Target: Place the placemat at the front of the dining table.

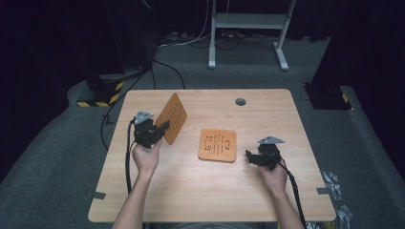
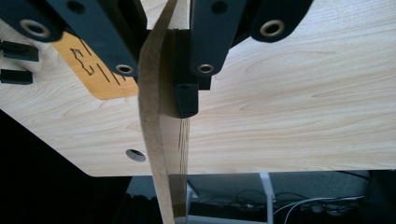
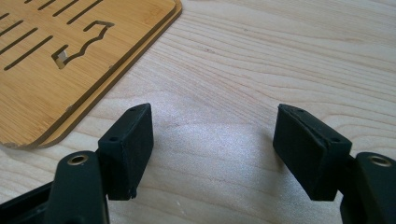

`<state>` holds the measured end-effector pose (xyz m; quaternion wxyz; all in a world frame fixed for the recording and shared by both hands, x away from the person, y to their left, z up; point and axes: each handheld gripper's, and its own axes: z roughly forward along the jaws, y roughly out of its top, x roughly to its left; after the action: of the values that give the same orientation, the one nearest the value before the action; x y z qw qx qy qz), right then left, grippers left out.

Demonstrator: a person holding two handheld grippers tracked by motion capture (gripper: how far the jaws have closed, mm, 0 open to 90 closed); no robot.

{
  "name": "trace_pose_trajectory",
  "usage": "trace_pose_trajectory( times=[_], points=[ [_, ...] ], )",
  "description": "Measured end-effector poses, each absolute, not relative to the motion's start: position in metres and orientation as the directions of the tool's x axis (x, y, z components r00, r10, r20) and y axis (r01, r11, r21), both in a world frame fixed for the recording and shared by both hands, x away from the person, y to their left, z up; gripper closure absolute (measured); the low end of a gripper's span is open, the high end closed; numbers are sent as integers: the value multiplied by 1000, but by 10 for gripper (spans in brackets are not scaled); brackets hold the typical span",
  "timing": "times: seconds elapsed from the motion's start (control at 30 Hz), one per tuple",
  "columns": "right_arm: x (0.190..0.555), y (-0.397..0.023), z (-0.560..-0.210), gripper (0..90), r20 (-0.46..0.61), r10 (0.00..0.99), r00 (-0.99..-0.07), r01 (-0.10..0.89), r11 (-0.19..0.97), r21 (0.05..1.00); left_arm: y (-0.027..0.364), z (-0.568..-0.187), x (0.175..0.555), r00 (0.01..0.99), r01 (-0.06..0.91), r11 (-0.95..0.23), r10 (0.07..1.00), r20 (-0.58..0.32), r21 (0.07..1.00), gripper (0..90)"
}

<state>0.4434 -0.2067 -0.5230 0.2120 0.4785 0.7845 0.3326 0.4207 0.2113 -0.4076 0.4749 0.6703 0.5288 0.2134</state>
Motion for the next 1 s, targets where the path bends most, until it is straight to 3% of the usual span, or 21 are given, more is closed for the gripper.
trace_pose_trajectory(
  times=[1.0],
  points=[
    [444,-207,-523,287,-17,891,-454,608,323,725,222,-432,426,278,519,51,934,-225,853,862]
  ],
)
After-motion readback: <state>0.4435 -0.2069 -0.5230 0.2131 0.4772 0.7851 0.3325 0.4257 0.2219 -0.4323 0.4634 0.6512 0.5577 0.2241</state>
